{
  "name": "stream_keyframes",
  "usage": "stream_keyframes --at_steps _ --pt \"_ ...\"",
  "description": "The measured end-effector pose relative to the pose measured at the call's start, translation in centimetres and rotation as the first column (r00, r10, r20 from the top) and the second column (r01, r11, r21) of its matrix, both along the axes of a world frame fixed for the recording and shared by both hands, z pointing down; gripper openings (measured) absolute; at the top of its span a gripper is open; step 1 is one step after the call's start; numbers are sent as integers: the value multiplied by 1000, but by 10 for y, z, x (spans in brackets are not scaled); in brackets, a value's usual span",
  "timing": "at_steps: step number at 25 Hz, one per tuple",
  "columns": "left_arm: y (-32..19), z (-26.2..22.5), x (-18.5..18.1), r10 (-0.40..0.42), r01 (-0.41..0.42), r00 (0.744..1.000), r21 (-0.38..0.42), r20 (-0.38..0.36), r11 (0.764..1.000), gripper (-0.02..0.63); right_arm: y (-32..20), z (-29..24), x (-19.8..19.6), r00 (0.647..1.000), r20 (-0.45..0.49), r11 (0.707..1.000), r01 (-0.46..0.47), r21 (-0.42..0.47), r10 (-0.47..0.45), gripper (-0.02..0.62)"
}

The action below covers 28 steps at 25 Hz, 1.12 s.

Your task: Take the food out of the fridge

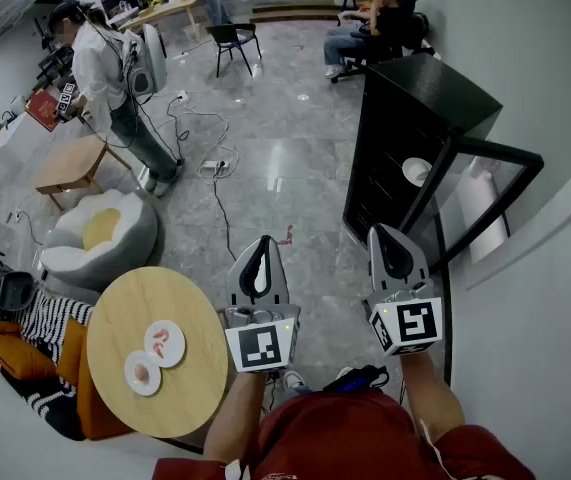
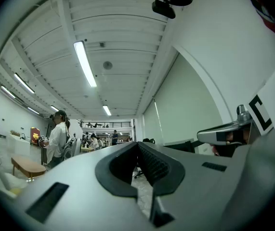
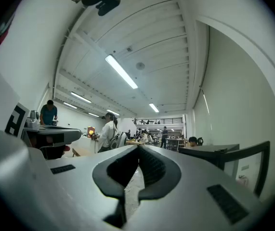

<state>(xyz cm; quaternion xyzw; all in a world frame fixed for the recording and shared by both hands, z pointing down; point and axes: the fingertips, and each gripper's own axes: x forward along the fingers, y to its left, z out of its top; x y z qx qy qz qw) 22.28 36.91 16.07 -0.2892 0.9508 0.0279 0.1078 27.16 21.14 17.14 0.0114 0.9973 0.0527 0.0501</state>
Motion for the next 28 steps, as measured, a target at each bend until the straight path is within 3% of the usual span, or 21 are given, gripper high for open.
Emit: stream_keyframes --at_steps 4,8,14,20,23,28 --pt "-1 4 4 -5 4 1000 -19 -9 1000 14 -1 1 3 1000 2 1000 0 4 0 23" --pt "-3 7 7 -3 1 1000 -95 -17 995 14 -3 -2 7 1000 6 1000 0 9 0 23" --pt "-9 3 9 2 -2 1000 -28 -9 1000 14 -9 -1 10 1000 2 1000 -9 2 9 23" --pt "-26 5 16 15 -15 1000 -16 -21 1000 14 -23 5 18 1000 -9 1000 -16 0 16 23" --pt "-31 13 19 6 -10 999 -89 -40 996 14 -31 7 22 1000 -11 1000 -20 0 20 23" --pt "-45 14 26 9 -11 1000 -75 -18 997 14 -47 10 29 1000 -14 1000 -20 -4 20 23"
